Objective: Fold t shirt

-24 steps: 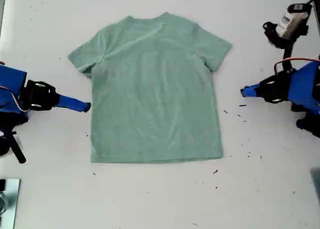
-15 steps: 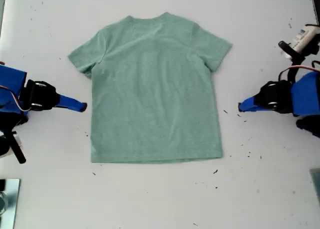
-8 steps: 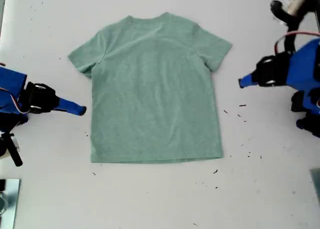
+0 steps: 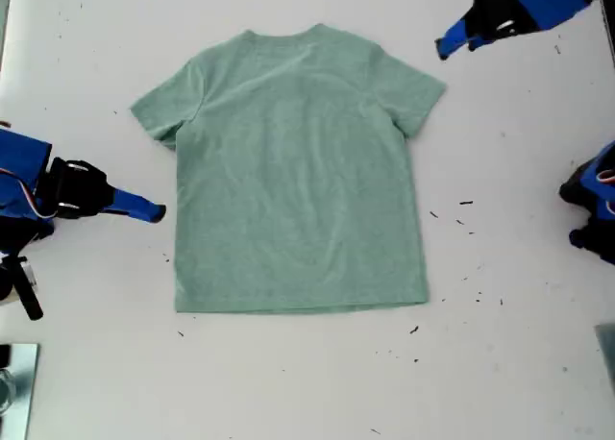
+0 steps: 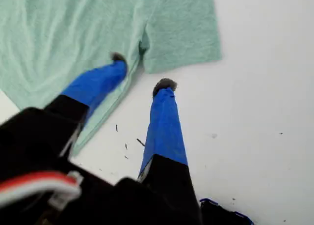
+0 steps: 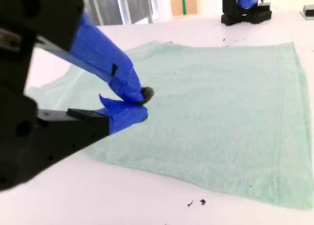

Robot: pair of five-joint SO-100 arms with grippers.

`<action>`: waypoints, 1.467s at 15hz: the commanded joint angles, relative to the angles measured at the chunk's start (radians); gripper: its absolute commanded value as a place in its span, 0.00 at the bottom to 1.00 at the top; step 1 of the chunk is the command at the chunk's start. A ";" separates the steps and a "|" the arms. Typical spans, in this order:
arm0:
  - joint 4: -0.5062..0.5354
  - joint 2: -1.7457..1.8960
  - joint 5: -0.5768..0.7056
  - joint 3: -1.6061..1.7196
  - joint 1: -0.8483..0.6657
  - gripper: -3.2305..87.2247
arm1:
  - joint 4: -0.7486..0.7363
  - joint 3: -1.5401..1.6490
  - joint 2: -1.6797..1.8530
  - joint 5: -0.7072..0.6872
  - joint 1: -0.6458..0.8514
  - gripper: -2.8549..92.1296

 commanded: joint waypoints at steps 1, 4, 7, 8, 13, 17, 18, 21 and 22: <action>0.000 0.006 -0.015 0.003 -0.023 0.03 | -0.006 -0.054 -0.003 -0.037 0.040 0.28; 0.000 0.006 -0.015 0.003 -0.014 0.03 | -0.201 0.196 -0.005 -0.118 0.104 0.37; 0.000 0.006 -0.018 0.003 -0.002 0.03 | -0.433 0.425 -0.064 -0.158 0.173 0.37; 0.000 0.006 -0.015 0.003 -0.006 0.03 | -0.489 0.451 -0.114 -0.163 0.173 0.37; -0.002 0.006 -0.014 0.005 -0.012 0.03 | -0.703 0.453 -0.393 -0.166 0.152 0.37; -0.002 0.006 -0.011 0.005 -0.008 0.03 | -0.609 0.347 -0.609 -0.193 0.140 0.05; -0.002 0.006 -0.012 0.005 -0.008 0.03 | -0.557 0.299 -0.607 -0.196 0.124 0.05; -0.002 0.006 -0.015 0.005 -0.006 0.03 | -0.299 0.049 -0.597 -0.207 0.071 0.05; -0.002 0.006 -0.018 0.005 -0.003 0.03 | -0.209 -0.052 -0.591 -0.209 0.057 0.05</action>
